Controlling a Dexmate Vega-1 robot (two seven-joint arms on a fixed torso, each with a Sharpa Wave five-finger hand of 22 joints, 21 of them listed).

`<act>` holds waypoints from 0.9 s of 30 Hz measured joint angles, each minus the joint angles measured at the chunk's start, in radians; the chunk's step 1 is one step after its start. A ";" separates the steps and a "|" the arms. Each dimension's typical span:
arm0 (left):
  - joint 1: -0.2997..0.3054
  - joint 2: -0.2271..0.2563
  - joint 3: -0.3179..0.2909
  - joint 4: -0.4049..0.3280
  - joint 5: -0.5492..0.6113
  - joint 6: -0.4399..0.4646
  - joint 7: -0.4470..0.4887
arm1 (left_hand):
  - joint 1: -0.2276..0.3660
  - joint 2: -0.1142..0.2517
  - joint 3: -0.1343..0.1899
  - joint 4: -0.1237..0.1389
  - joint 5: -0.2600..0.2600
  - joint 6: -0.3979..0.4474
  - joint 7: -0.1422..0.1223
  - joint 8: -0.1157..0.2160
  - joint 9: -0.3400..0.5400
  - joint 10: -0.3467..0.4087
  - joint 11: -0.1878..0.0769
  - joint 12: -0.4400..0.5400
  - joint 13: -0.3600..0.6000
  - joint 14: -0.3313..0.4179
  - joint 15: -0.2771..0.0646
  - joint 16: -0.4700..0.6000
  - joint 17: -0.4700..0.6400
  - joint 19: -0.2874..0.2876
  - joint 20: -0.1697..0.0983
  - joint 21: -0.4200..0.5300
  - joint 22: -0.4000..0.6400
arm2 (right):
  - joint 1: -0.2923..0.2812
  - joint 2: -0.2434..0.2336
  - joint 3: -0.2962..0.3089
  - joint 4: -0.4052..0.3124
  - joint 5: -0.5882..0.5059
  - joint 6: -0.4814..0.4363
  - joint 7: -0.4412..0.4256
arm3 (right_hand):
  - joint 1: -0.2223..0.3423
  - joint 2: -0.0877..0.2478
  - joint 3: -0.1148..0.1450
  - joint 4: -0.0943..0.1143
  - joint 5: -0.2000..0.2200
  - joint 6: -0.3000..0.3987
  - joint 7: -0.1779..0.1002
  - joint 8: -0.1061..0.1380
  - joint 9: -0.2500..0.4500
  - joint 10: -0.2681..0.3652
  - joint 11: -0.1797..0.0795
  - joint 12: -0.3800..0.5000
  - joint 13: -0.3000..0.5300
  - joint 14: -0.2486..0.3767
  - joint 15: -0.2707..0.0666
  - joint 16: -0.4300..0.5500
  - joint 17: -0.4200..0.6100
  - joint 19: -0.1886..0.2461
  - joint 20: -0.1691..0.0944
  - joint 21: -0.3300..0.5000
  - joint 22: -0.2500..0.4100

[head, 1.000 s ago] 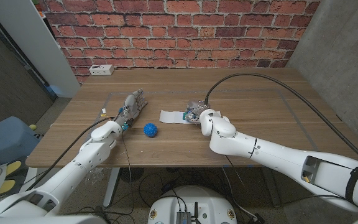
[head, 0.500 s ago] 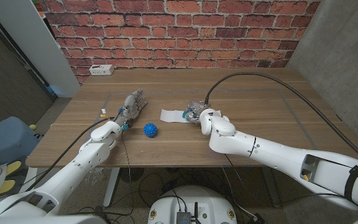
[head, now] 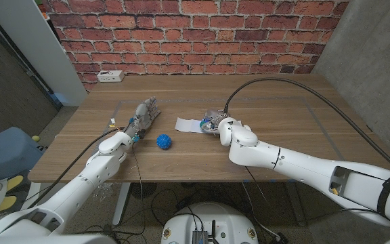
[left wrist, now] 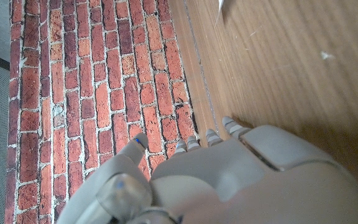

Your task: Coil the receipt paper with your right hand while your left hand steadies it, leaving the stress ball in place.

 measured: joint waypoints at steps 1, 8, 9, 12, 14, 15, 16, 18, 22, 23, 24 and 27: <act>0.000 0.000 0.000 0.001 0.000 0.000 -0.001 | 0.000 0.000 0.000 0.000 -0.001 0.000 -0.001 0.000 0.000 0.000 0.000 0.000 0.000 0.000 0.000 0.000 0.000 0.001 -0.001 0.000 0.000 | -0.004 -0.003 0.004 -0.006 0.002 0.000 -0.003 | -0.001 0.001 0.000 0.000 0.002 -0.003 0.000 0.000 0.000 0.000 0.000 0.000 0.000 0.000 0.000 0.000 0.000 0.000 0.000 0.000 0.000; -0.007 0.005 0.011 0.007 0.029 -0.011 0.005 | 0.040 -0.006 -0.004 -0.040 -0.020 0.142 -0.046 0.032 0.000 0.000 0.000 0.012 -0.003 0.000 0.000 0.000 0.000 0.000 0.000 -0.028 0.000 | -0.041 -0.020 0.039 -0.046 0.015 -0.018 -0.053 | 0.002 0.022 0.011 -0.001 0.010 -0.003 0.000 0.004 0.000 -0.010 0.004 0.000 0.000 -0.005 -0.005 -0.007 0.002 0.000 0.000 -0.004 0.000; -0.008 0.007 0.012 0.007 0.035 -0.012 0.009 | 0.040 -0.005 -0.004 -0.046 -0.024 0.161 -0.044 0.034 0.000 0.000 0.000 0.012 -0.003 -0.002 0.002 0.000 0.000 -0.002 0.002 -0.028 0.000 | -0.046 -0.022 0.042 -0.054 0.016 -0.020 -0.058 | 0.001 0.030 0.011 -0.001 0.010 -0.003 0.000 0.006 0.000 -0.010 0.004 0.000 0.000 -0.005 -0.005 -0.007 0.003 0.000 0.000 -0.004 0.000; -0.012 0.016 0.024 0.006 0.068 -0.014 0.027 | 0.057 -0.001 0.002 -0.065 -0.031 0.204 -0.044 0.034 0.000 0.024 0.024 0.016 -0.003 -0.004 0.037 0.000 0.000 0.002 0.033 -0.032 0.000 | -0.074 -0.028 0.069 -0.077 0.026 -0.026 -0.097 | -0.001 0.063 0.020 0.008 0.010 0.002 0.004 0.012 0.000 -0.010 0.004 0.000 0.000 -0.005 -0.005 -0.007 0.010 0.000 0.000 -0.004 0.000; -0.014 0.021 0.031 0.004 0.083 -0.015 0.036 | 0.063 0.005 0.003 -0.072 -0.035 0.221 -0.044 0.034 0.000 0.040 0.035 0.023 -0.003 -0.006 0.049 0.002 0.000 0.004 0.047 -0.033 0.000 | -0.086 -0.030 0.082 -0.084 0.032 -0.026 -0.115 | 0.002 0.074 0.020 0.008 0.010 0.007 0.002 0.016 0.000 -0.010 0.004 0.000 0.000 -0.005 -0.005 -0.007 0.014 0.000 0.000 -0.004 0.000; -0.016 0.025 0.036 0.001 0.100 -0.016 0.046 | 0.071 0.004 0.006 -0.078 -0.039 0.233 -0.041 0.034 0.000 0.053 0.037 0.023 -0.003 -0.004 0.053 0.004 0.000 0.005 0.053 -0.036 0.000 | -0.102 -0.031 0.096 -0.092 0.038 -0.026 -0.136 | 0.005 0.077 0.020 0.008 0.010 0.010 0.006 0.016 0.000 -0.010 0.004 0.000 0.000 -0.005 -0.005 -0.007 0.016 0.000 0.000 -0.004 0.000; -0.016 0.025 0.036 0.001 0.103 -0.016 0.048 | 0.079 0.010 0.009 -0.083 -0.041 0.252 -0.035 0.034 0.000 0.069 0.039 0.028 -0.003 -0.004 0.061 0.004 0.000 0.007 0.058 -0.036 0.003 | -0.114 -0.031 0.106 -0.098 0.042 -0.026 -0.153 | 0.005 0.077 0.020 0.008 0.010 0.010 0.006 0.016 0.000 -0.010 0.004 0.000 0.000 -0.005 -0.005 -0.007 0.017 0.000 0.000 -0.004 0.000; -0.016 0.037 0.049 -0.011 0.140 -0.017 0.074 | 0.093 0.018 0.015 -0.098 -0.043 0.289 -0.024 0.034 0.000 0.108 0.041 0.037 -0.002 -0.004 0.068 0.004 0.000 0.004 0.071 -0.039 0.006 | -0.125 -0.031 0.116 -0.104 0.045 -0.027 -0.168 | 0.005 0.085 0.024 0.005 0.010 0.016 0.004 0.019 0.000 -0.010 0.004 0.000 0.000 -0.005 -0.005 -0.006 0.020 0.000 0.000 -0.004 0.000; -0.011 0.070 0.077 -0.056 0.248 -0.011 0.162 | 0.107 0.022 0.025 -0.116 -0.050 0.336 -0.019 0.034 0.000 0.160 0.040 0.046 0.000 0.014 0.067 0.011 0.000 0.003 0.083 -0.045 0.005 | -0.154 -0.031 0.140 -0.124 0.054 -0.048 -0.219 | 0.010 0.091 0.028 0.008 0.010 0.028 0.013 0.019 0.000 -0.010 0.004 0.005 0.000 -0.005 -0.005 -0.003 0.021 0.000 0.000 -0.004 0.000; -0.011 0.070 0.077 -0.056 0.273 -0.006 0.182 | 0.107 0.022 0.025 -0.116 -0.050 0.342 -0.016 0.034 0.000 0.163 0.037 0.046 0.000 0.020 0.069 0.011 0.000 0.003 0.083 -0.046 0.005 | -0.155 -0.031 0.141 -0.125 0.054 -0.048 -0.220 | 0.010 0.091 0.028 0.008 0.010 0.032 0.009 0.019 0.000 -0.010 0.004 0.005 0.000 -0.005 -0.005 -0.003 0.021 0.000 0.000 -0.004 0.000; -0.006 0.086 0.086 -0.080 0.304 0.001 0.204 | 0.111 0.018 0.027 -0.118 -0.050 0.342 -0.016 0.034 0.000 0.167 0.038 0.046 0.000 0.021 0.068 0.011 0.000 0.000 0.086 -0.047 0.005 | -0.166 -0.031 0.149 -0.131 0.056 -0.059 -0.237 | 0.008 0.093 0.028 0.008 0.007 0.032 0.009 0.019 0.000 -0.010 0.004 0.005 0.000 -0.005 -0.005 -0.003 0.021 0.000 0.000 -0.004 0.000; 0.000 0.108 0.099 -0.115 0.375 0.024 0.254 | 0.116 0.024 0.027 -0.123 -0.050 0.342 -0.016 0.034 0.001 0.172 0.039 0.046 0.000 0.025 0.064 0.011 0.000 0.000 0.086 -0.048 0.005 | -0.183 -0.031 0.160 -0.139 0.064 -0.078 -0.263 | 0.004 0.097 0.029 0.009 0.005 0.035 0.013 0.019 0.000 -0.004 0.010 0.005 0.000 -0.005 -0.005 -0.003 0.021 0.000 0.000 -0.004 0.000</act>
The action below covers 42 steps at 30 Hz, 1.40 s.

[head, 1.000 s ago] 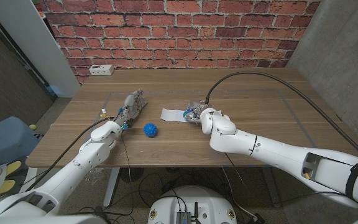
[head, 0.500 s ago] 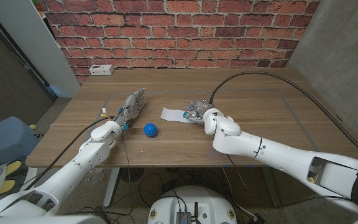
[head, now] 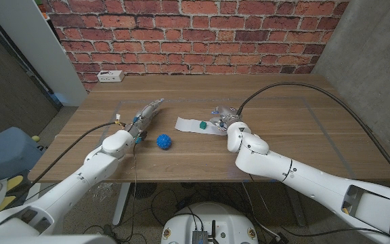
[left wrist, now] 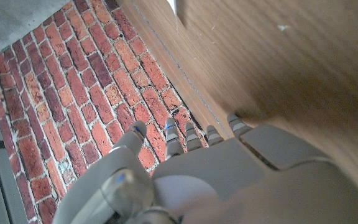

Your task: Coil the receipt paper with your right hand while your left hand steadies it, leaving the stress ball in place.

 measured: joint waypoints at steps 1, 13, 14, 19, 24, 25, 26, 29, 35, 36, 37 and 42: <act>0.002 0.010 0.006 -0.016 0.033 0.014 0.022 | 0.000 0.000 0.001 -0.004 0.000 0.000 0.000 -0.002 0.003 0.000 0.000 0.000 0.000 0.000 0.000 0.000 0.000 -0.001 0.009 0.000 0.000 | -0.006 0.001 0.004 -0.003 0.002 -0.008 -0.010 | 0.000 0.000 0.003 0.003 0.000 0.001 0.001 0.000 0.000 0.000 0.000 0.000 0.000 0.000 0.000 0.000 0.000 0.000 0.000 0.000 0.000; 0.021 0.108 0.065 -0.193 0.309 0.189 0.153 | 0.022 0.022 0.014 -0.018 0.000 0.016 -0.042 -0.012 0.004 0.008 -0.008 -0.007 0.000 -0.002 -0.002 -0.008 0.000 -0.018 0.014 -0.011 0.005 | -0.060 0.045 0.035 -0.013 0.027 -0.134 -0.149 | -0.044 -0.008 -0.012 0.018 -0.018 0.007 0.007 0.007 0.000 -0.004 0.004 0.000 0.000 0.000 0.000 0.000 0.005 -0.011 0.011 -0.004 0.004; 0.021 0.117 0.072 -0.211 0.335 0.209 0.159 | 0.026 0.019 0.018 -0.022 0.000 0.018 -0.054 -0.012 0.004 0.007 -0.010 -0.011 0.000 -0.006 -0.005 -0.008 0.000 -0.022 0.010 -0.012 0.005 | -0.066 0.053 0.038 -0.012 0.031 -0.146 -0.165 | -0.049 -0.011 -0.012 0.019 -0.021 0.010 0.010 0.007 0.000 -0.004 0.004 0.000 0.000 0.000 0.000 -0.001 0.005 -0.011 0.011 -0.004 0.004; 0.021 0.142 0.094 -0.260 0.437 0.294 0.171 | 0.026 0.019 0.018 -0.022 -0.008 0.023 -0.078 -0.019 0.004 -0.009 -0.007 -0.024 0.000 -0.022 -0.011 -0.012 0.002 -0.022 0.010 -0.018 0.005 | -0.091 0.089 0.056 0.000 0.048 -0.199 -0.237 | -0.084 -0.029 -0.028 0.034 -0.027 0.012 0.012 0.007 0.000 -0.008 0.008 0.000 0.000 -0.013 0.002 -0.008 0.006 -0.023 0.023 -0.008 0.004; 0.015 0.167 0.119 -0.311 0.507 0.347 0.171 | 0.026 0.018 0.013 -0.017 -0.008 0.033 -0.086 -0.019 0.004 -0.008 -0.017 -0.024 0.000 -0.022 -0.011 -0.012 0.005 -0.022 0.010 -0.018 0.005 | -0.115 0.126 0.078 0.012 0.064 -0.240 -0.299 | -0.112 -0.045 -0.047 0.045 -0.033 0.012 0.012 0.007 0.000 -0.013 0.013 0.000 0.000 -0.021 0.002 -0.009 0.009 -0.034 0.027 -0.012 0.003; 0.013 0.172 0.126 -0.322 0.525 0.361 0.168 | 0.020 0.013 0.013 -0.016 -0.008 0.039 -0.085 -0.019 0.004 -0.005 -0.020 -0.024 0.000 -0.022 -0.011 -0.012 0.005 -0.022 0.010 -0.018 0.005 | -0.121 0.138 0.086 0.016 0.069 -0.250 -0.319 | -0.118 -0.044 -0.053 0.044 -0.033 0.012 0.012 0.007 0.000 -0.014 0.014 0.000 0.000 -0.024 0.002 -0.012 0.009 -0.034 0.027 -0.012 0.003; 0.012 0.175 0.129 -0.327 0.533 0.367 0.167 | 0.019 0.011 0.013 -0.016 -0.008 0.045 -0.084 -0.019 0.004 -0.004 -0.021 -0.024 0.000 -0.022 -0.011 -0.012 0.005 -0.022 0.010 -0.018 0.005 | -0.125 0.145 0.090 0.019 0.072 -0.255 -0.327 | -0.120 -0.046 -0.055 0.045 -0.033 0.012 0.012 0.007 0.000 -0.014 0.014 0.000 0.000 -0.024 0.002 -0.012 0.012 -0.038 0.030 -0.012 0.003; 0.009 0.181 0.138 -0.342 0.561 0.388 0.159 | 0.015 0.008 0.009 -0.011 -0.008 0.056 -0.084 -0.019 0.004 0.000 -0.025 -0.024 0.000 -0.025 -0.007 -0.012 0.010 -0.022 0.010 -0.018 0.005 | -0.140 0.167 0.105 0.029 0.086 -0.283 -0.377 | -0.127 -0.045 -0.056 0.047 -0.033 0.008 0.016 0.007 0.000 -0.014 0.014 0.000 0.000 -0.024 0.002 -0.012 0.014 -0.040 0.032 -0.012 0.003; 0.005 0.189 0.149 -0.361 0.599 0.417 0.143 | 0.010 0.003 0.007 -0.005 -0.008 0.081 -0.077 -0.015 0.004 0.007 -0.024 -0.024 0.000 -0.025 -0.007 -0.012 0.010 -0.022 0.010 -0.018 0.005 | -0.165 0.212 0.132 0.051 0.092 -0.313 -0.433 | -0.129 -0.048 -0.064 0.038 -0.033 0.003 0.021 0.003 0.000 -0.038 0.016 0.000 0.000 -0.048 0.004 -0.017 0.018 -0.046 0.033 -0.017 0.003; 0.005 0.189 0.149 -0.361 0.601 0.418 0.142 | 0.008 0.001 0.007 -0.005 -0.008 0.086 -0.075 -0.015 0.004 0.009 -0.022 -0.024 0.000 -0.025 -0.007 -0.012 0.010 -0.022 0.010 -0.018 0.005 | -0.168 0.215 0.134 0.052 0.092 -0.313 -0.433 | -0.129 -0.048 -0.064 0.038 -0.033 0.002 0.022 0.003 0.000 -0.042 0.020 0.000 0.000 -0.055 0.003 -0.019 0.019 -0.051 0.032 -0.019 0.003; 0.003 0.192 0.153 -0.368 0.606 0.422 0.139 | 0.001 0.004 0.004 -0.002 -0.008 0.088 -0.073 -0.015 0.004 0.009 -0.022 -0.024 0.000 -0.025 -0.007 -0.012 0.010 -0.022 0.010 -0.018 0.008 | -0.178 0.231 0.144 0.062 0.063 -0.325 -0.434 | -0.129 -0.048 -0.064 0.038 -0.033 0.001 0.023 0.003 0.000 -0.051 0.021 0.000 0.000 -0.065 0.004 -0.021 0.019 -0.052 0.031 -0.020 0.003; 0.001 0.194 0.157 -0.375 0.620 0.430 0.131 | -0.004 -0.001 0.002 0.006 -0.008 0.084 -0.069 -0.015 0.004 0.009 -0.022 -0.024 0.000 -0.030 -0.013 -0.012 0.010 -0.022 0.010 -0.018 0.010 | -0.210 0.290 0.180 0.096 -0.024 -0.337 -0.372 | -0.141 -0.044 -0.074 0.029 -0.033 -0.017 0.019 -0.001 0.003 -0.126 0.025 -0.012 0.004 -0.159 0.007 -0.060 0.027 -0.103 0.034 -0.035 0.003</act>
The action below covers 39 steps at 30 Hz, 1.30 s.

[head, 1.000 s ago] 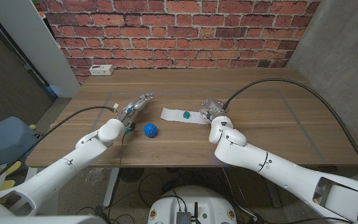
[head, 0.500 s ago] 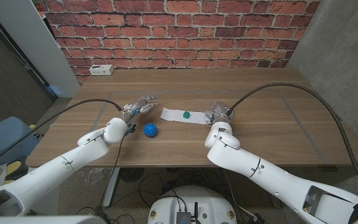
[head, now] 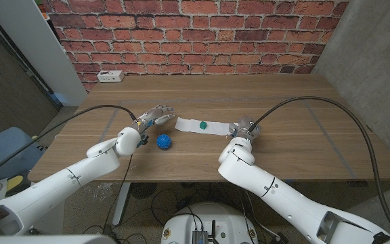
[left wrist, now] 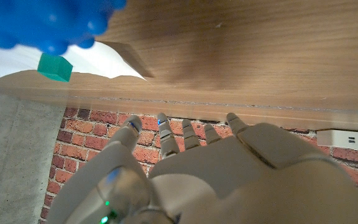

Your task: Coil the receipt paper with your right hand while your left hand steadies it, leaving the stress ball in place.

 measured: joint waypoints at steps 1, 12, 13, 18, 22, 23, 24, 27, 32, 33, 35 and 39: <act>0.000 0.000 0.000 -0.001 0.003 0.002 -0.002 | 0.000 0.000 0.000 0.000 0.000 0.000 0.000 0.000 0.000 0.000 0.000 0.000 0.000 0.002 -0.002 0.000 0.000 0.000 0.000 0.000 0.000 | -0.007 0.017 0.009 0.012 0.000 0.000 0.000 | -0.003 -0.003 0.000 0.000 0.000 0.000 0.000 0.000 0.000 -0.017 0.003 -0.003 0.001 -0.017 0.003 -0.007 0.001 -0.012 0.004 0.000 0.000; -0.002 0.000 0.003 -0.009 0.015 0.015 -0.013 | -0.009 0.001 -0.001 0.005 0.000 -0.005 0.005 -0.008 0.000 0.000 0.000 -0.004 0.000 -0.003 -0.021 0.000 0.000 -0.005 -0.005 0.000 0.000 | -0.025 0.127 0.068 0.117 -0.361 -0.010 0.334 | -0.032 0.006 -0.024 -0.007 0.004 -0.118 0.025 -0.022 0.000 -0.150 0.014 -0.008 -0.002 -0.135 0.050 -0.041 0.015 -0.098 0.019 -0.013 0.005; -0.002 0.000 0.003 -0.010 0.016 0.017 -0.014 | -0.009 0.001 -0.001 0.005 0.000 -0.006 0.006 -0.008 0.000 0.000 0.000 -0.004 0.000 0.000 -0.025 0.000 0.000 -0.005 -0.005 0.000 0.000 | -0.024 0.133 0.072 0.124 -0.387 -0.011 0.359 | -0.035 0.010 -0.024 -0.007 0.004 -0.141 0.031 -0.023 -0.001 -0.153 0.018 -0.008 -0.002 -0.139 0.050 -0.041 0.015 -0.103 0.018 -0.013 0.005; -0.002 -0.001 0.003 -0.011 0.016 0.021 -0.017 | -0.012 -0.002 -0.001 0.006 0.000 -0.015 0.014 -0.016 0.000 -0.004 0.004 -0.008 0.000 0.001 -0.027 0.000 -0.003 -0.005 -0.005 0.000 0.000 | -0.017 0.146 0.082 0.149 -0.465 -0.019 0.433 | -0.035 0.009 -0.029 -0.012 0.008 -0.167 0.021 -0.014 -0.002 -0.166 0.023 -0.001 -0.002 -0.142 0.046 -0.041 0.019 -0.111 0.026 -0.010 -0.008; -0.002 -0.002 0.003 -0.011 0.017 0.023 -0.017 | -0.013 -0.003 0.001 0.012 0.000 -0.025 0.010 -0.016 0.000 -0.004 0.004 -0.011 0.000 0.001 -0.027 0.000 -0.003 -0.005 -0.005 0.000 0.000 | -0.006 0.141 0.078 0.153 -0.475 -0.020 0.459 | -0.035 0.010 -0.026 -0.028 0.008 -0.027 0.019 0.037 0.000 -0.154 0.020 0.016 -0.006 -0.142 0.046 -0.041 0.016 -0.105 0.021 -0.008 -0.004; -0.002 -0.003 0.003 -0.011 0.017 0.024 -0.017 | -0.013 -0.003 0.001 0.012 0.000 -0.028 0.013 -0.016 0.000 -0.004 0.004 -0.011 0.000 0.001 -0.027 0.000 -0.003 -0.005 -0.005 0.000 0.000 | 0.000 0.132 0.073 0.151 -0.469 -0.020 0.463 | -0.033 0.023 -0.026 -0.029 0.008 0.004 0.021 0.046 0.000 -0.145 0.018 0.021 -0.007 -0.142 0.046 -0.041 0.016 -0.105 0.021 -0.003 -0.003; -0.003 -0.003 0.003 -0.011 0.017 0.024 -0.017 | -0.013 -0.003 0.001 0.012 0.000 -0.030 0.011 -0.016 0.000 -0.008 0.008 -0.011 0.000 -0.001 -0.029 0.000 -0.003 -0.005 -0.005 0.000 0.000 | 0.002 0.128 0.071 0.149 -0.466 -0.020 0.464 | -0.028 0.027 -0.022 -0.033 0.008 0.037 0.021 0.055 0.000 -0.131 0.017 0.023 -0.007 -0.142 0.046 -0.041 0.016 -0.102 0.017 0.000 -0.002; -0.005 -0.005 0.003 -0.011 0.018 0.026 -0.018 | -0.018 0.003 0.001 0.012 0.000 -0.036 0.014 -0.023 0.000 -0.009 0.009 -0.015 0.000 -0.004 -0.032 0.000 -0.003 -0.009 -0.009 0.000 0.000 | 0.012 0.098 0.060 0.128 -0.429 -0.011 0.467 | -0.019 0.036 -0.016 -0.039 0.008 0.102 0.025 0.069 -0.001 -0.106 0.016 0.031 -0.007 -0.142 0.046 -0.041 0.016 -0.100 0.016 0.000 -0.002; -0.011 -0.009 0.003 -0.005 0.018 0.030 -0.021 | -0.018 0.003 0.001 0.012 0.000 -0.045 0.009 -0.023 0.000 -0.015 0.007 -0.015 0.000 0.001 -0.037 0.000 -0.003 -0.005 -0.013 0.000 0.000 | 0.024 0.025 0.049 0.075 -0.317 0.036 0.449 | 0.006 0.061 0.002 -0.057 0.016 0.151 0.025 0.076 -0.005 -0.095 0.007 0.031 -0.009 -0.141 0.046 -0.041 0.012 -0.096 0.004 0.001 -0.002; -0.012 -0.009 0.003 -0.004 0.018 0.031 -0.022 | -0.018 0.003 0.001 0.012 0.000 -0.047 0.011 -0.023 0.000 -0.017 0.009 -0.015 0.000 0.001 -0.037 0.000 -0.003 -0.005 -0.013 0.000 0.000 | 0.024 0.009 0.048 0.065 -0.287 0.055 0.440 | 0.016 0.070 0.011 -0.066 0.016 0.170 0.025 0.081 -0.006 -0.086 0.005 0.032 -0.011 -0.139 0.044 -0.041 0.012 -0.093 0.000 0.004 -0.003; -0.014 -0.010 0.003 -0.002 0.019 0.032 -0.024 | -0.018 0.003 0.001 0.012 0.000 -0.051 0.015 -0.023 0.000 -0.017 0.009 -0.019 0.000 0.001 -0.037 0.000 -0.003 -0.005 -0.013 0.000 0.000 | 0.025 -0.013 0.046 0.051 -0.252 0.077 0.427 | 0.054 0.074 0.029 -0.085 0.016 0.219 0.027 0.094 -0.006 -0.061 -0.005 0.041 -0.012 -0.123 0.028 -0.034 0.007 -0.086 -0.007 0.011 -0.005; -0.019 -0.012 0.005 0.002 0.019 0.034 -0.028 | -0.018 0.003 0.005 0.016 0.000 -0.057 0.010 -0.023 0.000 -0.020 0.013 -0.019 0.000 0.001 -0.037 0.000 -0.003 -0.005 -0.013 0.000 0.000 | 0.025 -0.043 0.044 0.032 -0.177 0.129 0.388 | 0.128 0.064 0.060 -0.112 0.016 0.334 0.033 0.133 0.003 -0.008 -0.025 0.049 -0.012 -0.093 0.006 -0.022 0.002 -0.058 -0.011 0.016 -0.008</act>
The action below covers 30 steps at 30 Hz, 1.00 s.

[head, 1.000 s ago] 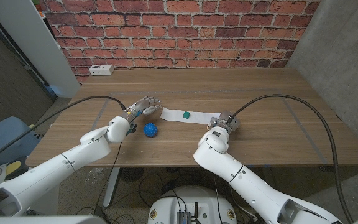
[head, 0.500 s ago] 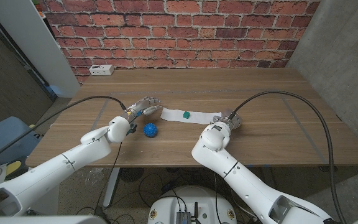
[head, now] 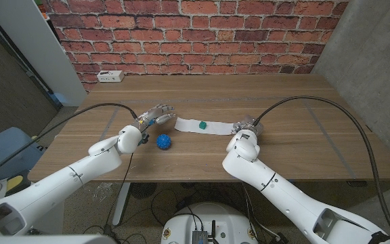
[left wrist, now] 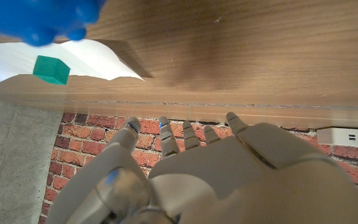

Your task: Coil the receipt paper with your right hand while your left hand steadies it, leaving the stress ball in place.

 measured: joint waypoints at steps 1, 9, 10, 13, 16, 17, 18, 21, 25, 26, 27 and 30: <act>0.000 0.000 0.000 0.000 0.000 0.000 -0.001 | 0.000 0.000 0.000 0.000 0.000 0.000 0.000 0.000 0.000 0.000 0.000 0.000 0.000 0.000 0.000 0.000 0.000 0.000 0.000 0.000 0.000 | 0.000 -0.012 -0.001 -0.007 0.018 0.011 -0.010 | 0.023 -0.001 0.011 -0.002 0.000 0.034 0.002 0.012 0.003 0.015 -0.006 0.000 -0.001 0.011 -0.003 0.004 0.000 0.002 0.002 0.004 0.000; -0.007 -0.001 0.003 0.005 -0.003 0.003 -0.007 | -0.004 0.004 0.000 0.000 0.006 0.000 0.000 0.000 0.000 0.000 0.000 0.000 0.000 0.000 0.000 0.000 0.000 -0.004 -0.004 0.000 0.000 | 0.009 -0.069 -0.018 -0.027 0.156 0.097 -0.122 | 0.127 -0.002 0.052 -0.001 0.000 0.201 0.051 0.086 0.008 0.138 -0.032 0.022 -0.005 0.082 -0.005 0.044 0.008 0.017 0.016 0.024 0.003; -0.007 -0.001 0.004 0.005 -0.004 0.003 -0.008 | -0.004 0.004 0.000 0.000 0.006 0.000 0.000 0.000 0.000 0.000 0.000 0.000 0.000 0.000 0.000 0.000 0.000 -0.004 -0.004 0.000 0.000 | 0.010 -0.073 -0.020 -0.027 0.169 0.108 -0.137 | 0.133 0.000 0.056 -0.005 0.000 0.210 0.056 0.093 0.010 0.151 -0.031 0.025 -0.005 0.093 -0.004 0.044 0.007 0.018 0.018 0.027 0.003; -0.008 0.000 0.004 0.006 -0.006 0.003 -0.009 | -0.004 0.004 0.000 0.000 0.006 0.000 0.000 0.000 0.000 0.000 0.000 0.000 0.000 0.000 0.000 0.000 0.000 -0.004 -0.004 0.000 0.000 | 0.011 -0.081 -0.025 -0.026 0.199 0.143 -0.179 | 0.170 -0.016 0.079 -0.008 0.000 0.242 0.085 0.116 0.023 0.192 -0.025 0.033 -0.003 0.128 -0.006 0.045 -0.003 0.031 0.015 0.031 0.005; -0.008 0.003 0.004 0.007 -0.009 0.001 -0.010 | -0.004 0.004 0.000 0.000 0.006 0.000 0.000 0.000 0.000 0.000 0.000 0.000 0.000 0.000 0.000 0.000 0.000 -0.004 -0.003 0.000 0.000 | 0.011 -0.089 -0.029 -0.021 0.222 0.182 -0.222 | 0.189 -0.026 0.096 -0.007 0.000 0.264 0.108 0.134 0.031 0.221 -0.025 0.038 -0.002 0.155 -0.008 0.044 -0.013 0.101 -0.045 0.046 0.016; -0.008 0.003 0.004 0.007 -0.009 0.001 -0.010 | -0.007 0.001 0.000 0.000 0.006 0.000 0.000 0.000 0.000 0.000 0.000 0.000 0.000 0.000 0.000 0.000 0.000 -0.004 -0.004 0.000 0.000 | 0.011 -0.089 -0.029 -0.020 0.224 0.186 -0.228 | 0.192 -0.026 0.098 -0.008 0.000 0.271 0.114 0.139 0.034 0.230 -0.024 0.041 -0.002 0.163 -0.008 0.044 -0.017 0.105 -0.041 0.044 0.012; -0.007 0.004 0.003 0.007 -0.011 0.000 -0.010 | -0.009 -0.001 0.000 0.000 0.006 0.000 0.000 0.000 0.000 0.000 0.000 0.000 0.000 0.000 0.000 0.000 0.000 -0.004 -0.004 0.000 0.000 | 0.011 -0.091 -0.032 -0.018 0.233 0.204 -0.249 | 0.199 -0.032 0.104 -0.009 0.000 0.276 0.120 0.143 0.038 0.235 -0.026 0.041 -0.002 0.167 -0.010 0.045 -0.019 0.111 -0.042 0.045 0.008; -0.006 0.005 -0.001 0.009 -0.014 -0.003 -0.010 | -0.009 -0.001 -0.001 0.007 0.006 0.000 0.000 0.000 0.000 0.000 0.000 0.000 0.000 0.000 0.000 0.000 0.000 -0.004 -0.004 0.000 0.000 | 0.013 -0.096 -0.035 -0.014 0.240 0.228 -0.285 | 0.215 -0.040 0.117 -0.003 0.000 0.285 0.143 0.153 0.046 0.267 -0.029 0.052 -0.002 0.190 -0.008 0.044 -0.026 0.123 -0.045 0.045 0.005; -0.003 0.007 -0.005 0.013 -0.021 -0.013 -0.009 | -0.009 -0.001 0.000 0.008 0.006 0.000 0.000 0.000 0.000 0.000 0.000 0.000 0.000 0.000 0.000 0.000 0.000 -0.004 -0.003 0.000 0.000 | 0.024 -0.110 -0.053 -0.006 0.239 0.250 -0.327 | 0.217 -0.042 0.126 -0.003 0.000 0.284 0.147 0.161 0.052 0.279 -0.038 0.052 0.002 0.199 -0.010 0.044 -0.028 0.129 -0.052 0.045 0.005; -0.003 0.007 -0.006 0.014 -0.022 -0.017 -0.007 | -0.011 -0.003 0.000 0.008 0.006 0.000 0.000 0.000 0.000 0.000 0.000 0.000 0.000 0.000 0.000 0.000 0.000 -0.004 -0.003 0.000 0.000 | 0.028 -0.116 -0.059 -0.005 0.237 0.252 -0.335 | 0.218 -0.043 0.127 -0.002 0.000 0.284 0.147 0.161 0.053 0.283 -0.038 0.052 0.003 0.201 -0.011 0.042 -0.028 0.129 -0.052 0.045 0.005; -0.003 0.008 -0.007 0.015 -0.024 -0.022 -0.006 | -0.013 -0.005 0.000 0.008 0.006 0.000 0.000 0.000 0.000 0.000 0.000 0.000 0.000 0.000 0.000 0.000 0.000 -0.004 -0.003 0.000 0.000 | 0.033 -0.121 -0.065 -0.005 0.234 0.253 -0.342 | 0.223 -0.048 0.129 0.001 -0.004 0.287 0.149 0.161 0.053 0.284 -0.036 0.052 0.003 0.201 -0.011 0.040 -0.028 0.136 -0.052 0.045 0.005; -0.002 0.009 -0.008 0.018 -0.025 -0.026 -0.005 | -0.013 -0.005 0.000 0.008 0.006 0.024 -0.007 0.008 0.000 0.027 -0.015 0.010 0.000 0.001 0.001 0.005 0.000 -0.004 -0.003 0.000 0.000 | 0.038 -0.127 -0.070 -0.005 0.222 0.253 -0.360 | 0.223 -0.048 0.130 0.001 -0.006 0.289 0.152 0.162 0.054 0.287 -0.036 0.059 0.003 0.201 -0.011 0.039 -0.028 0.140 -0.052 0.045 0.006</act>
